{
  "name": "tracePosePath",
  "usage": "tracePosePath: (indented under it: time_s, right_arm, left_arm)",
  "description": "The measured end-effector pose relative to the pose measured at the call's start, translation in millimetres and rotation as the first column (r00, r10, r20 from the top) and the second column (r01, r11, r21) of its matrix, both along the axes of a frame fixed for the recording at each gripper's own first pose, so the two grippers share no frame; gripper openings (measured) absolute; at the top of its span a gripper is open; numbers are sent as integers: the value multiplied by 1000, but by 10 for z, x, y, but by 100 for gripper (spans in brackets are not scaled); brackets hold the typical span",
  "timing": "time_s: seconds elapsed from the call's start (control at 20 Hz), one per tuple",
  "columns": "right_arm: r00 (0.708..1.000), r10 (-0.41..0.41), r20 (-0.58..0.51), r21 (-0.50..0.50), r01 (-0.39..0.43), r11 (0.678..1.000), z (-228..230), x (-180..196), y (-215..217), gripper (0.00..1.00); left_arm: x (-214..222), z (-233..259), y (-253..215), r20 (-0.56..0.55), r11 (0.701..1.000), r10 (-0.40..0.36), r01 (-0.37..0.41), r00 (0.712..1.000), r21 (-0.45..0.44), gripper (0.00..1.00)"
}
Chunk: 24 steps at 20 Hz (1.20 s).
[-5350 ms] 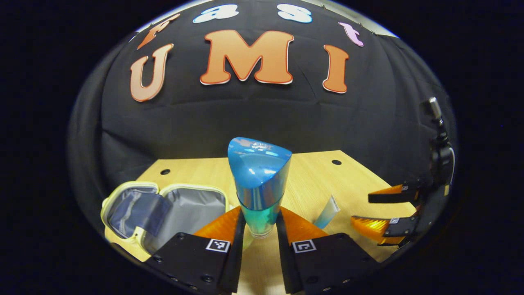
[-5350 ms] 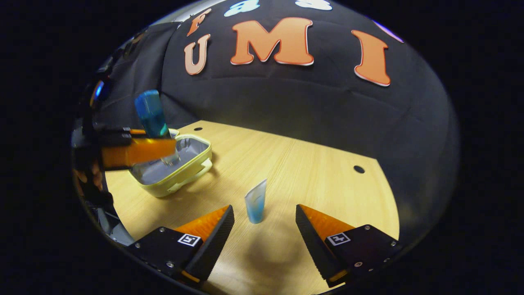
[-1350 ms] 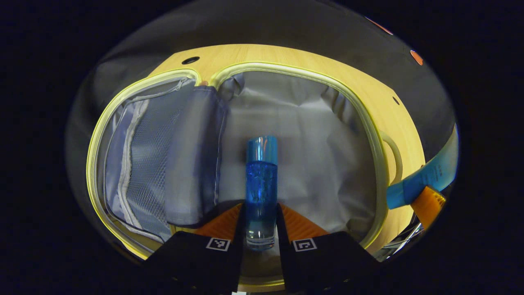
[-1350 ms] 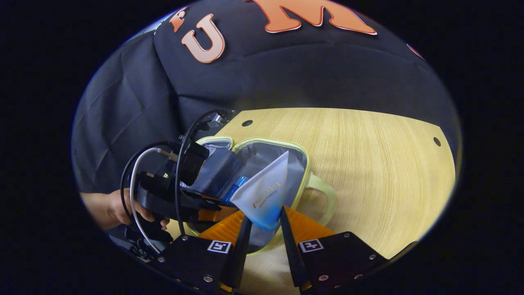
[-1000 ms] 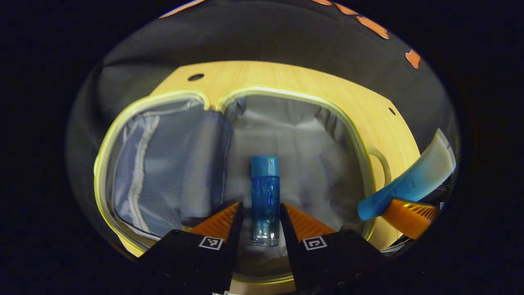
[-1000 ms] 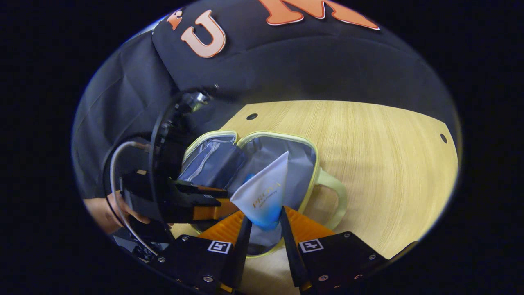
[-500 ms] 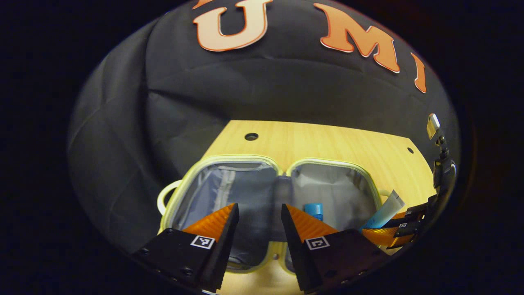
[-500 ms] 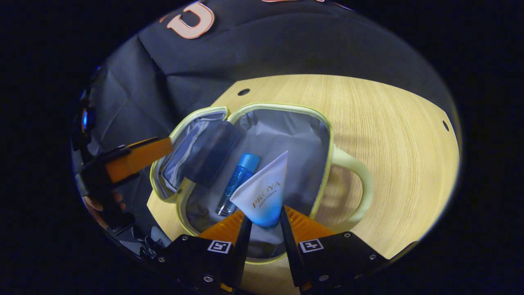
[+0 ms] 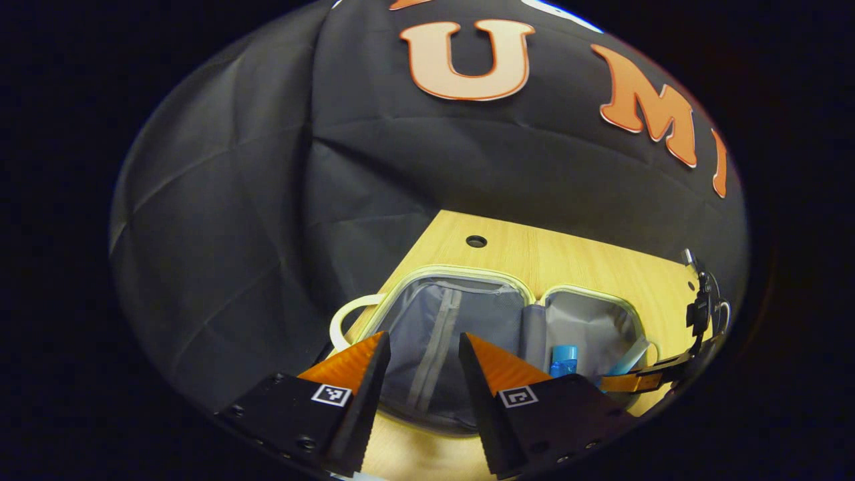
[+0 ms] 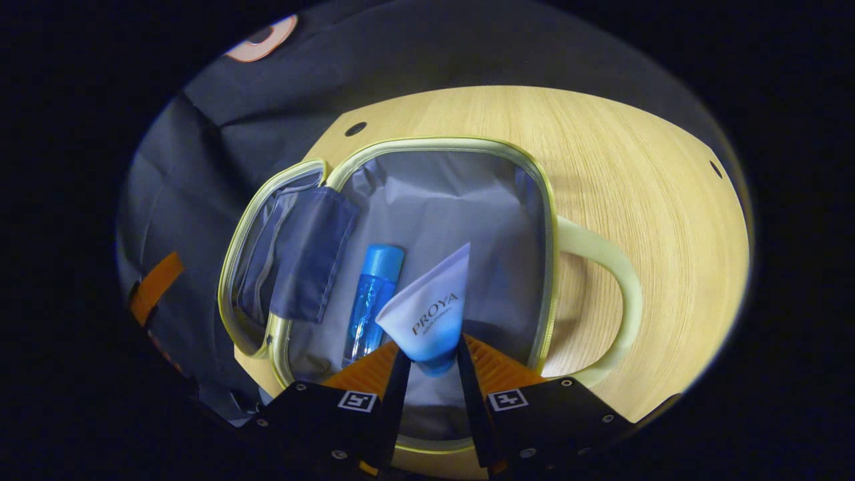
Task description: First open the suitcase, pack the skin care products into it, and then close the suitcase.
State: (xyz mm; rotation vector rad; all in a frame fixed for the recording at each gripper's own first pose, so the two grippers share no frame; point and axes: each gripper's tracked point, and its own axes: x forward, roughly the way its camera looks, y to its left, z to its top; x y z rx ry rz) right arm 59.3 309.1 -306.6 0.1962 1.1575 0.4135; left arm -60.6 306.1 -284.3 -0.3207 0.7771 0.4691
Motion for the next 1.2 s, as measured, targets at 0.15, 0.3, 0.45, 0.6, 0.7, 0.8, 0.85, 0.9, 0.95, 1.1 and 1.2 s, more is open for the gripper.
tracePosePath:
  time_s: [0.15, 0.3, 0.45, 0.6, 0.7, 0.8, 0.85, 0.9, 0.95, 1.1, 1.2]
  right_arm:
    - [1000, -31, -3, 2, 31, 1000, 30, 15, -7, 48]
    - [998, -63, 32, 32, 62, 998, 170, 14, -31, 60]
    - [989, -105, 106, 59, 99, 993, 404, 51, -168, 77]
    - [961, -174, 216, 42, 169, 985, 689, 135, -452, 91]
    - [937, -219, 272, 44, 216, 975, 868, 147, -616, 95]
    - [918, -252, 305, 47, 250, 967, 990, 114, -732, 95]
    - [912, -264, 314, 43, 264, 964, 1053, 64, -803, 95]
    - [901, -278, 334, 36, 282, 959, 1140, 36, -916, 96]
    - [888, -290, 357, 31, 299, 954, 1227, 5, -1012, 96]
    - [851, -321, 415, 16, 346, 938, 1482, -112, -1264, 96]
    - [813, -342, 471, 19, 378, 926, 1688, -142, -1444, 96]
  left_arm:
    - [-91, -20, 254, 11, 999, 44, -44, 999, -5, 65]
    - [-135, -44, 465, 24, 997, 72, -71, 997, -16, 66]
    - [-153, -101, 681, 26, 996, 89, -88, 996, -23, 76]
    - [-127, -207, 859, 27, 996, 90, -89, 996, -28, 86]
    - [-116, -297, 974, 37, 991, 112, -109, 993, -76, 93]
    - [-123, -481, 1091, 33, 979, 156, -150, 987, -141, 93]
    - [-135, -599, 1159, 21, 970, 178, -172, 984, -170, 93]
    - [-150, -737, 1204, 8, 961, 197, -192, 980, -199, 92]
    - [-158, -863, 1243, -8, 952, 208, -204, 978, -227, 93]
    - [-143, -1210, 1340, -64, 930, 227, -236, 972, -281, 93]
    - [-110, -1494, 1337, -112, 921, 229, -253, 967, -298, 92]
